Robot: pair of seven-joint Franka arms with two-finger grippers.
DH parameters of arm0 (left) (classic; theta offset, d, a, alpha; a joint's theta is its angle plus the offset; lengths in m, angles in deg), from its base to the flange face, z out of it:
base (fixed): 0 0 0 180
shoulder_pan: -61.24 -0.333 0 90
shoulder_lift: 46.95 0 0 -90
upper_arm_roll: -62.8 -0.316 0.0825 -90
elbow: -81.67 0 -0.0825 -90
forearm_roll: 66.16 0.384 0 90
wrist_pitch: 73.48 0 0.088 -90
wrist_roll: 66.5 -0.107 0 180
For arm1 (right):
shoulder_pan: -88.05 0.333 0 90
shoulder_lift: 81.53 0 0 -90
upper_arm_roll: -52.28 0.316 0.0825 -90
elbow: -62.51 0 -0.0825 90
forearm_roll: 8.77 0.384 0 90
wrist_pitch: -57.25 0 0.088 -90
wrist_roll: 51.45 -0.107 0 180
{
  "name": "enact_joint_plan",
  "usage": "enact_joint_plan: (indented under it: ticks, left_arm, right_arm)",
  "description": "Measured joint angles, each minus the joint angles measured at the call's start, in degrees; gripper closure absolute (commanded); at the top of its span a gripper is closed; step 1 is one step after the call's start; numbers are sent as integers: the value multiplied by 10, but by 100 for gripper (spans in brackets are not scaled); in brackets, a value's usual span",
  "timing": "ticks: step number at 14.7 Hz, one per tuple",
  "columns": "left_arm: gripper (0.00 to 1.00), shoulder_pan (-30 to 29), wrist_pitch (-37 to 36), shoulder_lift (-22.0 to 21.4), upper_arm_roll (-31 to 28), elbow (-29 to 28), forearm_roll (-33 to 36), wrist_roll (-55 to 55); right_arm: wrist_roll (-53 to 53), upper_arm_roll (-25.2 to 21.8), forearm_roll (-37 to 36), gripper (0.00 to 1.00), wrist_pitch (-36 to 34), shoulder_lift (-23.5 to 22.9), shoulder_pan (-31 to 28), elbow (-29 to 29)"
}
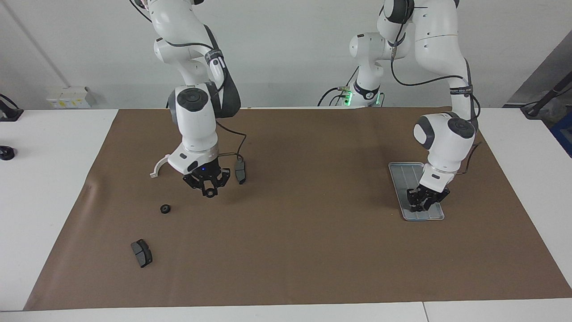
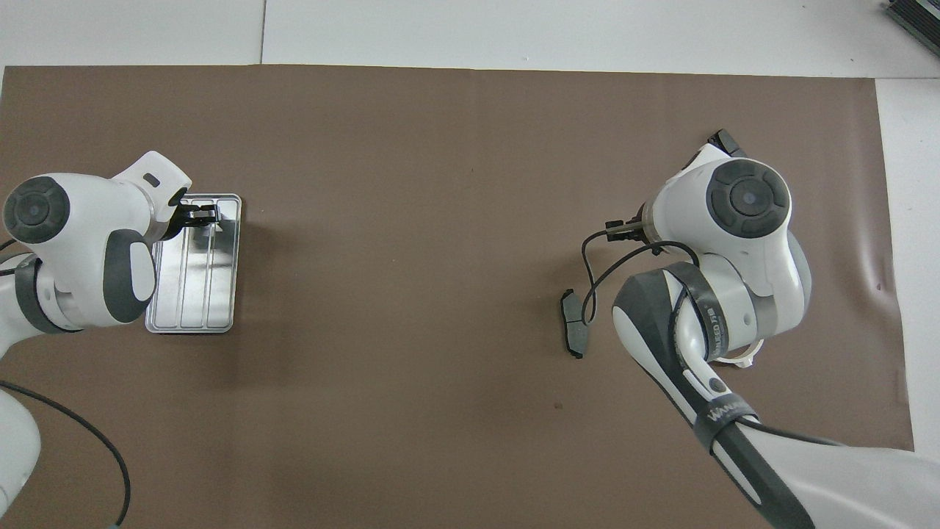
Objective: Place bearing gear from tray to pile
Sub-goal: 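Grasp the last bearing with the left gripper while the right gripper places another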
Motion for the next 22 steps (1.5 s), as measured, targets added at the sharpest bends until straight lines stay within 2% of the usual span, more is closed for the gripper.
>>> enact_joint_plan:
  ticks: [3, 5, 6, 7, 8, 10, 13, 17, 22]
  left_arm:
    - [90, 0, 0, 0, 0, 0, 0, -1]
    - [93, 0, 0, -1, 0, 1, 0, -1]
    - [94, 0, 0, -2, 1, 5, 0, -1]
    - [95, 0, -2, -4, 3, 10, 0, -1]
    - [96, 1, -13, -8, 6, 19, 0, -1]
    - [100, 15, -63, -20, 12, 53, 0, -1]
    - [100, 70, -124, -32, 15, 97, 0, 33]
    - [100, 162, -99, -29, 18, 100, 0, 52]
    - [100, 237, -38, 6, 19, 99, 0, 62]
  right_arm:
    - [48, 0, 6, 100, 80, 20, -47, 96]
    - [52, 0, 9, 100, 105, 26, -57, 131]
    - [52, 1, 12, 87, 113, 26, -57, 139]
    - [52, 3, 16, 55, 116, 26, -57, 142]
    - [52, 3, 17, 2, 116, 26, -57, 143]
    - [52, 3, 22, 0, 116, 26, -59, 145]
    - [51, 3, 31, 0, 117, 26, -60, 146]
    - [41, 3, 31, 0, 111, 29, -60, 101]
    - [41, 3, 31, 0, 5, 29, -60, -17]
